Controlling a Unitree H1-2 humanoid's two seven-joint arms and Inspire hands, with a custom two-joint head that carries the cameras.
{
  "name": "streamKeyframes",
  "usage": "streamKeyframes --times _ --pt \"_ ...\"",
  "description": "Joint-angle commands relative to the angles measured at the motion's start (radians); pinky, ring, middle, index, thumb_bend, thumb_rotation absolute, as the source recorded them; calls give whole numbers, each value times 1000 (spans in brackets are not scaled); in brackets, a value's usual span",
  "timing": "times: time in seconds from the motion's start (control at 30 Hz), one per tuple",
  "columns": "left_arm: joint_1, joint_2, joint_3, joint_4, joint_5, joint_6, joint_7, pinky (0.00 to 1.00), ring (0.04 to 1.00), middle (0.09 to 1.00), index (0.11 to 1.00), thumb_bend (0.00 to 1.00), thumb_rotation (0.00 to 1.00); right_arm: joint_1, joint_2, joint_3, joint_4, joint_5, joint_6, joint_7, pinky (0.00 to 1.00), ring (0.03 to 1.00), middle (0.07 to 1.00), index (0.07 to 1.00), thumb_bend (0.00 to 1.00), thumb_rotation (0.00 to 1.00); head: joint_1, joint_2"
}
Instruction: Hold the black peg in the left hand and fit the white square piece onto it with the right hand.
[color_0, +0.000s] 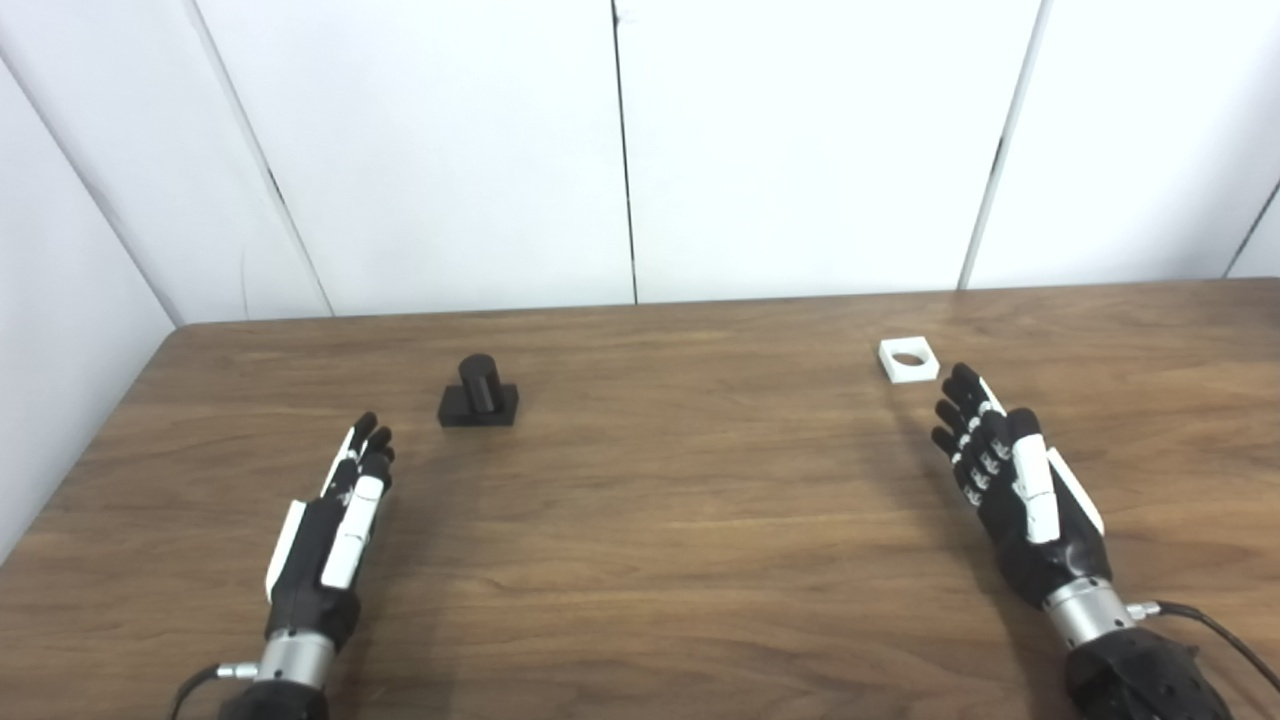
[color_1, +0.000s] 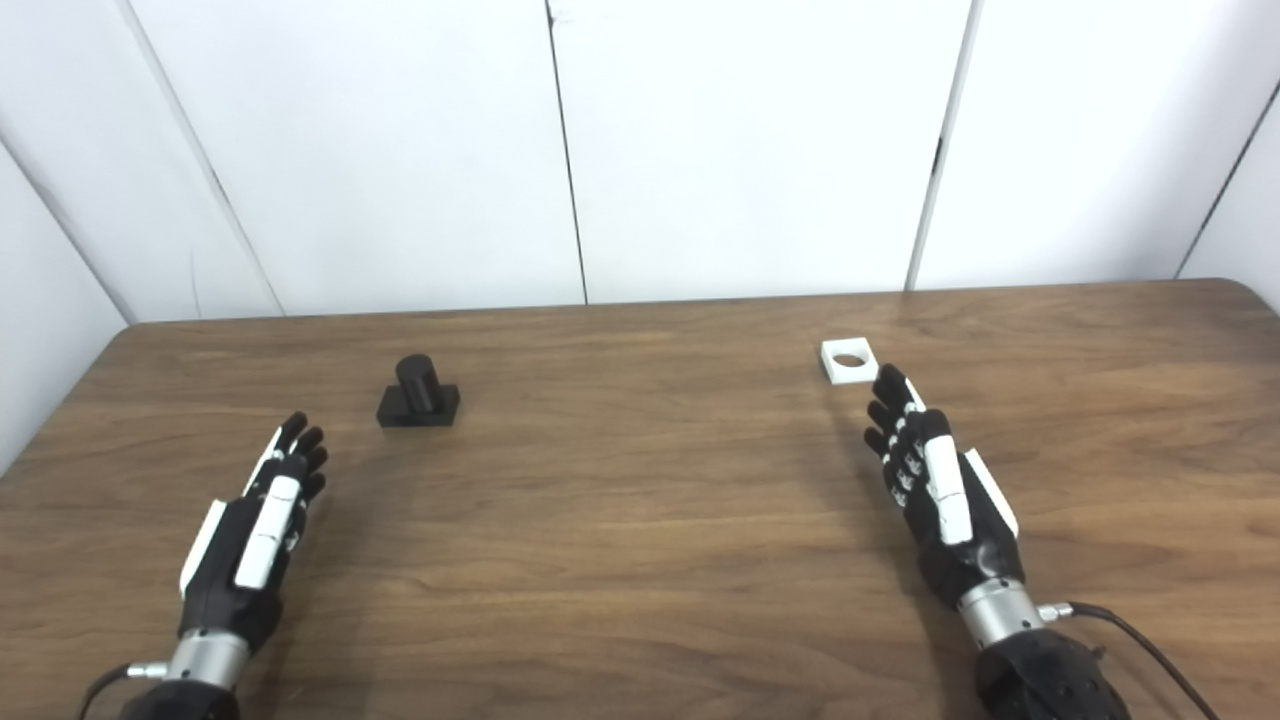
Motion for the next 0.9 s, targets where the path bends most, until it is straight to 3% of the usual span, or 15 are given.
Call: streamKeyframes --times 0.0,0.07,0.3,0.6,0.87 --pt "-55 46 4 -21 15 -22 -8 980 984 984 999 585 843 21 26 12 28 0 -28 -2 976 1000 1000 981 638 1000 0 0" --pt "-69 63 3 -2 23 -39 -16 979 979 987 999 577 827 22 27 12 28 -4 -34 -3 971 1000 1000 979 639 1000 0 1" --pt "-119 108 1 -17 76 22 -8 969 995 999 995 542 730 29 33 11 26 -3 -34 -4 978 1000 1000 980 630 1000 -1 -3" --pt "-189 165 -16 50 121 23 -27 996 985 985 988 594 756 35 33 12 26 -4 -40 -4 978 1000 1000 982 626 1000 -4 -11" --pt "-237 180 -22 113 125 17 -45 977 958 970 985 549 748 42 32 10 32 -15 -54 -10 969 1000 1000 978 640 1000 -3 -16"
